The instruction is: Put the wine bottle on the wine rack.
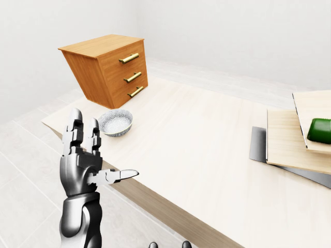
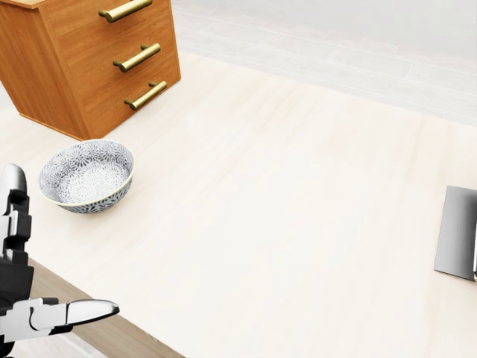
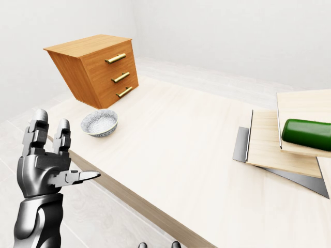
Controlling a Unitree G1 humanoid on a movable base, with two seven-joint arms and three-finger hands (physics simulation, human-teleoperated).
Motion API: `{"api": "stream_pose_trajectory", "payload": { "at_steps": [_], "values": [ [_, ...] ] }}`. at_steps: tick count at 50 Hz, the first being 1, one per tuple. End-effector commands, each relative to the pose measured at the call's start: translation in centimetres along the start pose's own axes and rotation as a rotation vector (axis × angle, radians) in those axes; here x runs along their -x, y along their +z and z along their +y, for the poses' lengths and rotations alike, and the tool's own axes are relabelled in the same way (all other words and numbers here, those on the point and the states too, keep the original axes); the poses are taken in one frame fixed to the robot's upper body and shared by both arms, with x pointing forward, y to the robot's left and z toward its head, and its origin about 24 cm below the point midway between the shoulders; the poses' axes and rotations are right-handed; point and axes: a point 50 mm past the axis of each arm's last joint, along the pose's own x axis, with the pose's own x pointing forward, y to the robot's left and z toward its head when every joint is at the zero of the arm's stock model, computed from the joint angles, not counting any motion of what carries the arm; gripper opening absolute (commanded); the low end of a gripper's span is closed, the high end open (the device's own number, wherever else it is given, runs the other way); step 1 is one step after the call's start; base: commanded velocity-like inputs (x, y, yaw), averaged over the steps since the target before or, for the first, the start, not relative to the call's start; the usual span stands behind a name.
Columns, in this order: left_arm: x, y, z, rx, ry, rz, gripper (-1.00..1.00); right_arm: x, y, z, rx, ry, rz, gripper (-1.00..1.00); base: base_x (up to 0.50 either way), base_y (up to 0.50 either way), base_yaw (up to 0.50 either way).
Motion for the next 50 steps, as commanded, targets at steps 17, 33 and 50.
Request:
{"api": "stream_pose_trajectory", "payload": {
  "at_steps": [17,33,50],
  "values": [
    [-0.2,0.0,-0.1,-0.001,-0.001,-0.003,1.0,0.5,0.8,-1.0,-0.003,0.008,-0.035,1.0,0.0,0.0,0.0],
    [-0.1,-0.1,0.0,0.0,-0.001,0.003,1.0,1.3,2.2,-1.7,-0.024,0.026,-0.092,1.0,0.0,0.0,0.0],
    [0.0,-0.1,0.0,0.001,-0.002,0.003,1.0,2.8,4.2,-5.2,-0.001,0.03,-0.169,1.0,0.0,0.0,0.0]
  ]
}}
